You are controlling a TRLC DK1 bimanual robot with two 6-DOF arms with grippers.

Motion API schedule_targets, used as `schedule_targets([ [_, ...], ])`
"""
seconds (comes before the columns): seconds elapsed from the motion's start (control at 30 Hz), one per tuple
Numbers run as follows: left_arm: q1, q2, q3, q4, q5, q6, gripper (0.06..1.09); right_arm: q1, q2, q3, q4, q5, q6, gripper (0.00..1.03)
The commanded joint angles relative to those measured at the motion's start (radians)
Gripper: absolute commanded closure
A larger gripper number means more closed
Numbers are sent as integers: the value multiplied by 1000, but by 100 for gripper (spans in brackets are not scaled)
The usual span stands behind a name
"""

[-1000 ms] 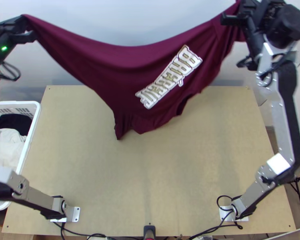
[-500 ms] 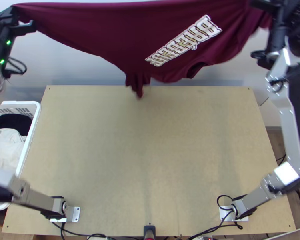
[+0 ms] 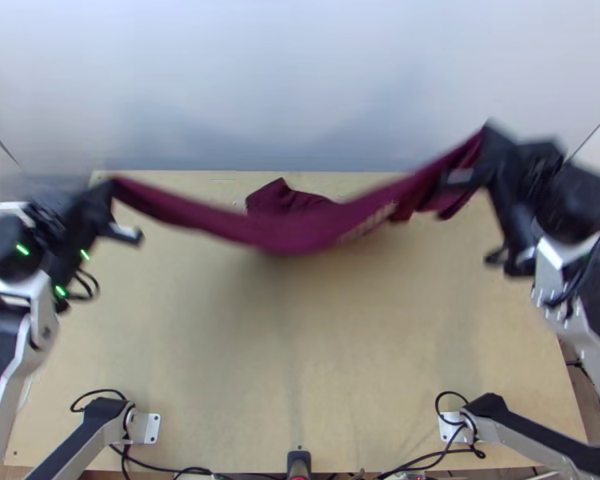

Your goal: Fold the t-shirt

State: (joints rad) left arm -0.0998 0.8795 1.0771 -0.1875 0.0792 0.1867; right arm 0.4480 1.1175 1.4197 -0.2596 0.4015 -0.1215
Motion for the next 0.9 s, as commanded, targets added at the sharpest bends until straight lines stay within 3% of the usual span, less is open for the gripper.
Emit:
schedule_targets([
  [0.0, -43, -214, -332, -13, 10, 65, 105, 43, -255, -361, -155, -56, 52, 100],
  [0.17, -14, -321, -416, -79, 10, 138, 105, 31, -404, -512, -221, -75, 68, 100],
  [0.27, -12, -405, -459, -135, 10, 142, 93, 15, -478, -576, -260, -92, 83, 100],
  [0.37, -11, -470, -490, -207, 10, 171, 62, 9, -553, -639, -290, -104, 80, 100],
  [0.43, -20, -490, -488, -267, 17, 191, 60, 8, -593, -668, -320, -122, 79, 100],
  [0.53, -20, -485, -450, -395, 90, 200, 33, 8, -630, -694, -395, -167, 80, 100],
  [0.6, -21, -467, -404, -497, 140, 200, 27, 9, -654, -712, -440, -201, 80, 100],
  [0.67, -23, -441, -355, -584, 169, 200, 14, 11, -665, -725, -472, -228, 86, 100],
  [0.87, -64, -338, -230, -808, 309, 183, 10, 12, -660, -720, -530, -308, 111, 100],
])
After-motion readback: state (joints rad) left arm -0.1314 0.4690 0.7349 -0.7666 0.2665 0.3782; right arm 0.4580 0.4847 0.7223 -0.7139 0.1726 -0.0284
